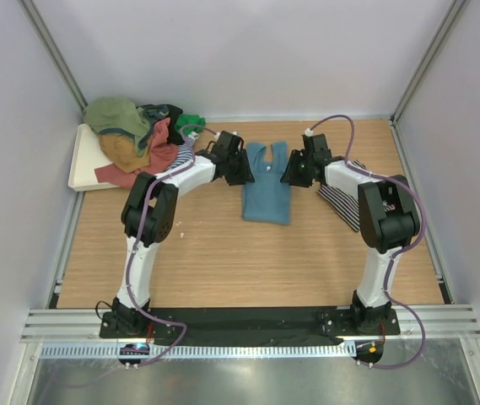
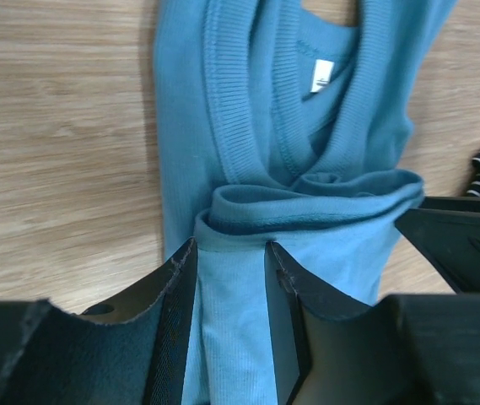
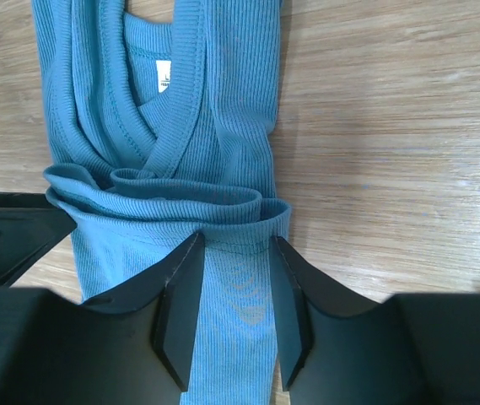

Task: Fold and stack the tank tops

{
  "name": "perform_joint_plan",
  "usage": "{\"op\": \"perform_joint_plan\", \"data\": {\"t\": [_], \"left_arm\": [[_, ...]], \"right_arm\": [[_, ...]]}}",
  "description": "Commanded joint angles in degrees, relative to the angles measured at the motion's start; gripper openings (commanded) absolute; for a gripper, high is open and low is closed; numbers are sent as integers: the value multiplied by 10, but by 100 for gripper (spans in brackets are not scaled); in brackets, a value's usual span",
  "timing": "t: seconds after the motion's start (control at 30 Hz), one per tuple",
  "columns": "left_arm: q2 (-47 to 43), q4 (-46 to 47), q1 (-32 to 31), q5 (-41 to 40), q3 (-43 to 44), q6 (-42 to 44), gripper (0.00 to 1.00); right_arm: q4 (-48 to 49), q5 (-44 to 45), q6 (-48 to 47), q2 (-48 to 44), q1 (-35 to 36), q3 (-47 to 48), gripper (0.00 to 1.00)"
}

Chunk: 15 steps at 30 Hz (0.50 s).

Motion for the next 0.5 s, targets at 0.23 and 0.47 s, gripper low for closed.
{"op": "perform_joint_plan", "data": {"t": [0.23,0.47], "left_arm": [[23,-32,-2,-23,55,10,26],[43,-29,-3,-3,76,12,8]], "right_arm": [[5,-2,-5,18,2,36,30],[11,-27,-9,18,4,39,1]]}}
